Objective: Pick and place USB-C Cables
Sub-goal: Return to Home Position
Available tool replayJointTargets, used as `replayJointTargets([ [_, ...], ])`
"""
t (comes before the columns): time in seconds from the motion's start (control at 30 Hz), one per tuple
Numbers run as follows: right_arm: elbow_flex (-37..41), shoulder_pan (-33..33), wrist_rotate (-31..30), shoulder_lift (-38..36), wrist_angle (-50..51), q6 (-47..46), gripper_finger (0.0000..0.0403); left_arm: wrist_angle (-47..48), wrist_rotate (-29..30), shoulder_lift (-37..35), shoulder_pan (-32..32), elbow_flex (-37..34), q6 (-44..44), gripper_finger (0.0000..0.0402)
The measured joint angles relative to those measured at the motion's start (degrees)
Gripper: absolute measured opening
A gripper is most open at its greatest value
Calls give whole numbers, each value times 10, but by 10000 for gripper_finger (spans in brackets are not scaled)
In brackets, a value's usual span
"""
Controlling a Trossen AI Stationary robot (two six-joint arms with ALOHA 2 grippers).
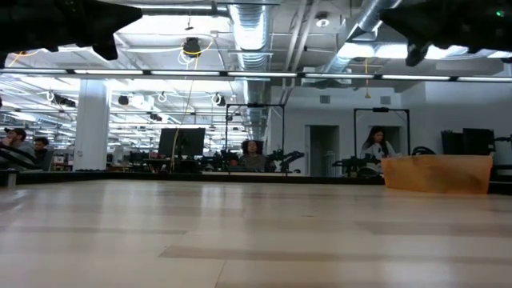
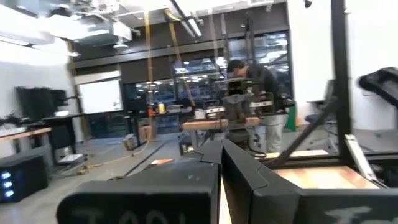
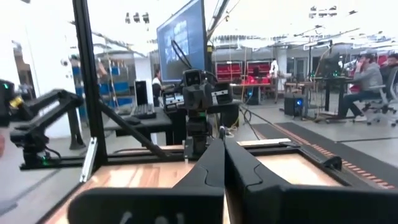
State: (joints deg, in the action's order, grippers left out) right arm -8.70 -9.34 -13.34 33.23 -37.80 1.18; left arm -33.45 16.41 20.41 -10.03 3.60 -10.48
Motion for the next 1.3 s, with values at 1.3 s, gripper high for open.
replayJointTargets([
  [1.3, 81, 24, 72, -312, 233, -8, 16, 208, -51, -198, 7, -29, 9, 0],
])
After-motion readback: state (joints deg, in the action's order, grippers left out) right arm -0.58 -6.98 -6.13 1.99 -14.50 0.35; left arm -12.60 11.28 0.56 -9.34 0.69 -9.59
